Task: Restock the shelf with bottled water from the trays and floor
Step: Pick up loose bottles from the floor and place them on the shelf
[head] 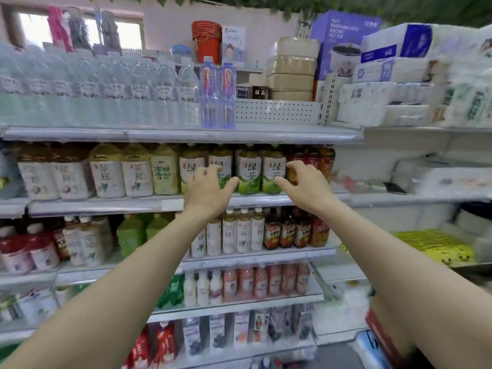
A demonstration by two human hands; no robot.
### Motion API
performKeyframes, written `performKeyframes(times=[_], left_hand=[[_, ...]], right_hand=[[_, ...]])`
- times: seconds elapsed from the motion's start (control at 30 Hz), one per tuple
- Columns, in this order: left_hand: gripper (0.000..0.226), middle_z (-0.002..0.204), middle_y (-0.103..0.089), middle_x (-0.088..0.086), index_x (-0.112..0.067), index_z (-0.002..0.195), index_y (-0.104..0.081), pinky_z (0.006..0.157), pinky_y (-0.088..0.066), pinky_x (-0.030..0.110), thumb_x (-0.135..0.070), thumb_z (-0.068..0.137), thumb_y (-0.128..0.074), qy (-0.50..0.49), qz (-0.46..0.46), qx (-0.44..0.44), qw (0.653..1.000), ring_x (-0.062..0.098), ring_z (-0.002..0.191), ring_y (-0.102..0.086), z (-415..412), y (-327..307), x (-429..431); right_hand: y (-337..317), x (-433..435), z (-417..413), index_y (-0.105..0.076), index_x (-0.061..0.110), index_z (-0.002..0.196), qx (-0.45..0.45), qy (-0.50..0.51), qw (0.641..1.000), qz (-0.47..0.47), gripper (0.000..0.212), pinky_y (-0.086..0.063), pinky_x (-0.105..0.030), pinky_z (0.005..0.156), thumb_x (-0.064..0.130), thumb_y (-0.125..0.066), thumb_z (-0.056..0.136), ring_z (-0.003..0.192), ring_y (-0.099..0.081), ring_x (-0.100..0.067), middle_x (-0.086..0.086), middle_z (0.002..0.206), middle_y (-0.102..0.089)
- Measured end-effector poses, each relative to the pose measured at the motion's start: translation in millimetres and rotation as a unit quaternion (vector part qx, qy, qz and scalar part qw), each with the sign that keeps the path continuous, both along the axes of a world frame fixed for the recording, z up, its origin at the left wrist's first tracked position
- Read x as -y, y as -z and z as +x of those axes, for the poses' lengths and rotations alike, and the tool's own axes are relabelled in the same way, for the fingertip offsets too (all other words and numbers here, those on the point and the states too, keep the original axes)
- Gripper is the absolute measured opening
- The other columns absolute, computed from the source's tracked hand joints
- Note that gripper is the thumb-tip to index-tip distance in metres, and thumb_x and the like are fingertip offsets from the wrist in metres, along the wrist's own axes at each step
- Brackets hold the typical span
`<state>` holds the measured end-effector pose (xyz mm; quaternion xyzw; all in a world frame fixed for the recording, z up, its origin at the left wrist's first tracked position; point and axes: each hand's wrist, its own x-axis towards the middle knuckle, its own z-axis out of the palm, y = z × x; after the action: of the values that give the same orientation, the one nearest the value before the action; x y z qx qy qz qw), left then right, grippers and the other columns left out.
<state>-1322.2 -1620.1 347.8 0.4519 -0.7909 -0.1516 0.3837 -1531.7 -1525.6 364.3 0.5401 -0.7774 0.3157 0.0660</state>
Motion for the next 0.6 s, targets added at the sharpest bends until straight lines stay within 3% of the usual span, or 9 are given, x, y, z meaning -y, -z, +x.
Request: performKeyframes(times=[0.23, 0.6], left_hand=[[0.057, 0.146, -0.042, 0.008, -0.022, 0.142, -0.045, 0.108, -0.035, 0.045, -0.054, 0.096, -0.051, -0.001, -0.008, 0.013, 1.000, 0.030, 0.137, -0.031, -23.5, 11.6, -4.0], [0.067, 0.144, -0.041, 0.005, -0.023, 0.144, -0.043, 0.103, -0.038, 0.040, -0.047, 0.087, -0.069, -0.002, 0.037, 0.069, 0.997, 0.027, 0.136, -0.031, -101.1, 57.8, 25.6]], right_hand=[[22.7, -12.1, -19.8, -0.040, 0.026, 0.150, -0.003, -0.002, 1.000, 0.025, 0.064, -0.045, -0.048, 0.105, 0.057, -0.056, 0.096, 0.138, -0.042, -0.028, -0.007, 0.148, -0.048], [61.5, 26.9, -89.3, -0.037, 0.029, 0.151, -0.035, -0.020, 0.995, 0.089, 0.068, -0.048, -0.039, 0.093, 0.049, -0.066, 0.093, 0.137, -0.041, -0.024, -0.004, 0.150, -0.044]])
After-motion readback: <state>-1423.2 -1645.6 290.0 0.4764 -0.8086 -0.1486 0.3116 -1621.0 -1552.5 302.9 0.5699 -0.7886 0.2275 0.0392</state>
